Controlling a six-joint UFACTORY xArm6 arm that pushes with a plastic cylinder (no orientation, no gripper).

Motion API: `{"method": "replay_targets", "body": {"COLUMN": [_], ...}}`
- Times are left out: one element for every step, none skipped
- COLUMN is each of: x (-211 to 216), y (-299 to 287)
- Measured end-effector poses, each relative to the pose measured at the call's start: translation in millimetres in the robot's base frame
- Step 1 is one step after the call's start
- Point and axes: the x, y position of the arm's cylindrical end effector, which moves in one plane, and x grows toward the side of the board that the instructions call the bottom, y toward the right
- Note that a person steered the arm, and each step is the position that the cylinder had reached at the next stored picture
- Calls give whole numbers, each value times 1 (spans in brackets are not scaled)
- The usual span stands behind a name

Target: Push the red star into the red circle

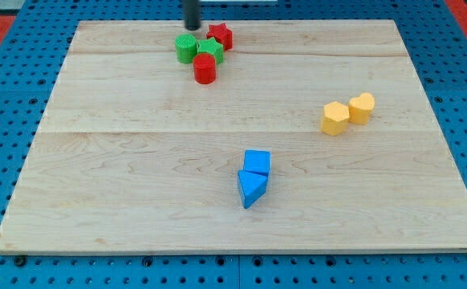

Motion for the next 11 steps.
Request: {"method": "replay_targets", "body": {"x": [23, 31, 30, 26, 37, 20, 0, -7, 31, 92, 119], "y": [-2, 25, 46, 56, 68, 89, 96, 129, 136, 114, 94]}}
